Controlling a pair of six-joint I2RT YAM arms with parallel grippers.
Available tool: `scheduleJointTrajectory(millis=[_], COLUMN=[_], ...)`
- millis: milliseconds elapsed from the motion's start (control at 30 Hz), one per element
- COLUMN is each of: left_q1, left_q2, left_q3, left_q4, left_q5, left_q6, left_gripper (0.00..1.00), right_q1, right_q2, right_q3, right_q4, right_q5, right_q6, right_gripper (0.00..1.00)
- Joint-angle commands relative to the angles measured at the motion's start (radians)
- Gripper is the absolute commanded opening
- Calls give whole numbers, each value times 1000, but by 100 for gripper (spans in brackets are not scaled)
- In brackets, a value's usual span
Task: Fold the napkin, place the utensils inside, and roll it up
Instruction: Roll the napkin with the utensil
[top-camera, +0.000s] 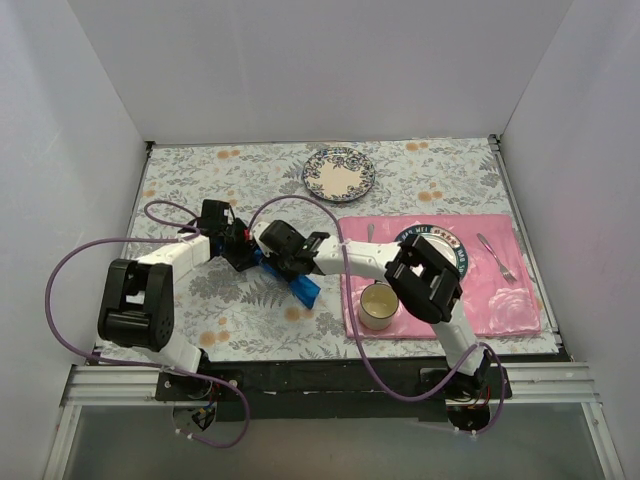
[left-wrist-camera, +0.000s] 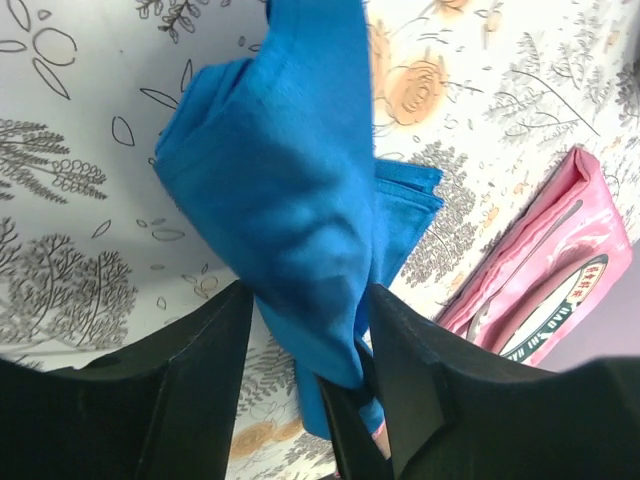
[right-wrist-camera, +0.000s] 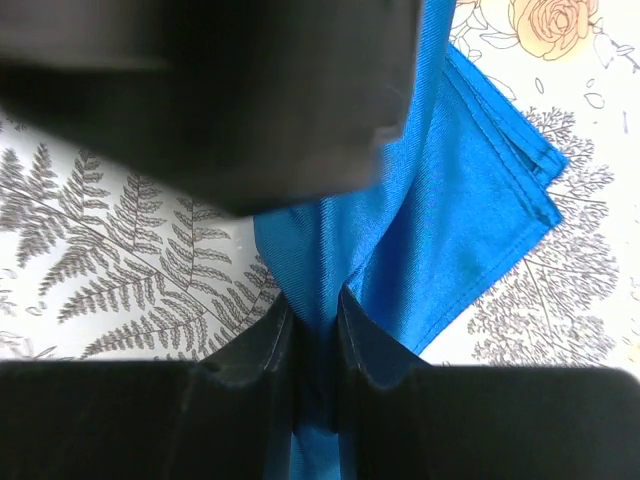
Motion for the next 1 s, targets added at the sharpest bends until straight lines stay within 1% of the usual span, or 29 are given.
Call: scheduleJointTrajectory(millis=[0, 33, 67, 100, 133, 167, 233, 267, 333, 367, 400, 467, 567, 733, 833, 933, 967], left_q1=[-3, -3, -3, -3, -3, -3, -3, -3, -4, -4, -6, -13, -27, -35, -35, -35, -33], left_q2=[-136, -151, -171, -180, -186, -192, -192, -186, -159, -147, -121, -99, -56, 11, 34, 68, 79], left_q3=[63, 67, 67, 66, 64, 61, 49, 46, 43, 47, 51, 63, 83, 103, 91, 81, 80], left_q4=[-86, -99, -108, -119, -125, -127, -116, -108, -81, -71, -47, -24, 11, 47, 64, 70, 71], left_q5=[-81, -96, -99, -98, -92, -87, -66, -43, -26, 0, 10, 30, 36, 45, 22, 17, 14], left_q6=[78, 94, 98, 100, 100, 95, 85, 72, 60, 51, 43, 31, 14, -4, -4, -1, 2], left_gripper=[50, 51, 51, 51, 51, 52, 52, 52, 52, 52, 52, 52, 50, 49, 48, 47, 47], right_q1=[-103, -121, -137, -166, -182, -196, -237, -249, -276, -283, -297, -308, -322, -331, -332, -331, -332], right_q2=[1, 3, 6, 8, 11, 20, 37, 53, 73, 87, 96, 130, 156, 170, 167, 144, 129], right_q3=[-24, -27, -33, -51, -61, -73, -88, -94, -110, -120, -130, -142, -163, -176, -170, -147, -134], right_q4=[25, 30, 60, 79, 102, 150, 192, 215, 284, 330, 394, 456, 549, 576, 536, 423, 380], right_q5=[-302, -358, -462, -515, -564, -667, -766, -847, -918, -982, -1018, -1108, -1162, -1161, -1149, -1100, -1056], right_q6=[110, 127, 164, 183, 204, 229, 302, 327, 396, 422, 486, 544, 621, 635, 600, 507, 473], right_gripper=[21, 21, 22, 22, 23, 23, 23, 23, 22, 22, 22, 21, 21, 26, 28, 31, 32])
